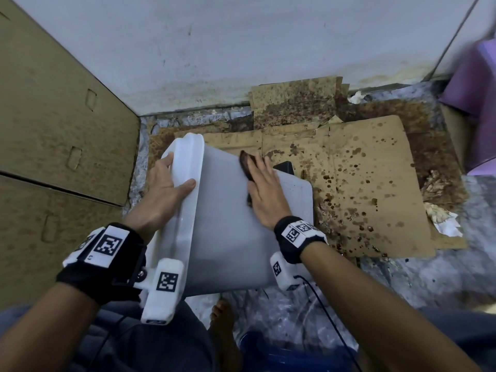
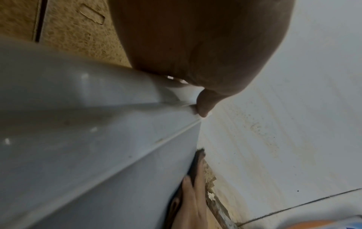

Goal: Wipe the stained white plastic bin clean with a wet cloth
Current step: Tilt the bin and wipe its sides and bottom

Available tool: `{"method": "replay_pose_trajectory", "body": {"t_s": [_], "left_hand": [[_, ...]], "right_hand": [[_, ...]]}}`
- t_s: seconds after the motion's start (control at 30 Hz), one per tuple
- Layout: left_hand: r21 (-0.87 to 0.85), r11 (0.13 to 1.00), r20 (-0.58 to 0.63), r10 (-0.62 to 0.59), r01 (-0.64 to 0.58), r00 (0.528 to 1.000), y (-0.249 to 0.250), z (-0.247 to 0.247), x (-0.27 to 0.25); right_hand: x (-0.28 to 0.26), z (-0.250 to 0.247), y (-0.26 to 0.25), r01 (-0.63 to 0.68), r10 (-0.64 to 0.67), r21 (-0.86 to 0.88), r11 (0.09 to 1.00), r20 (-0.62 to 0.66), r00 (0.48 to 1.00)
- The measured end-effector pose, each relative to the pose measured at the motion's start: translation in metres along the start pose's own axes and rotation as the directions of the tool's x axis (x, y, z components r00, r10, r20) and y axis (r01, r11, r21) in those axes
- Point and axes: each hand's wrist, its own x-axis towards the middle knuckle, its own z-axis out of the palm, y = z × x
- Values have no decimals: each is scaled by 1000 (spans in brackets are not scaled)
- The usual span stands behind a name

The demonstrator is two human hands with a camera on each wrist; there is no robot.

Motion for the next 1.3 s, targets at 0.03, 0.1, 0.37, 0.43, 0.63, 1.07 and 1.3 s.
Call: {"method": "replay_pose_trajectory", "body": {"t_s": [0.03, 0.1, 0.37, 0.43, 0.63, 1.07, 1.3], "left_hand": [[-9, 1000, -14, -12, 12, 1000, 1, 0, 1], [1, 1000, -47, -30, 30, 998, 6, 2, 2], [108, 991, -53, -70, 75, 996, 24, 11, -4], [116, 990, -30, -81, 84, 996, 26, 10, -3], [90, 996, -36, -12, 15, 999, 17, 6, 1], [-23, 997, 32, 74, -74, 997, 18, 10, -1], [-64, 996, 48, 68, -65, 997, 8, 7, 1]], "right_hand": [[-5, -1, 12, -49, 49, 15, 999, -8, 999], [-11, -3, 30, -124, 126, 64, 990, -25, 992], [-17, -4, -19, -13, 39, 289, 957, -86, 996], [-16, 6, -39, 79, -72, 197, 977, -45, 996], [-19, 13, -4, 56, -53, -147, 988, 22, 998], [-31, 1, 64, -285, 289, 68, 956, -59, 955], [-41, 12, 46, -25, 21, -58, 998, -61, 998]]}}
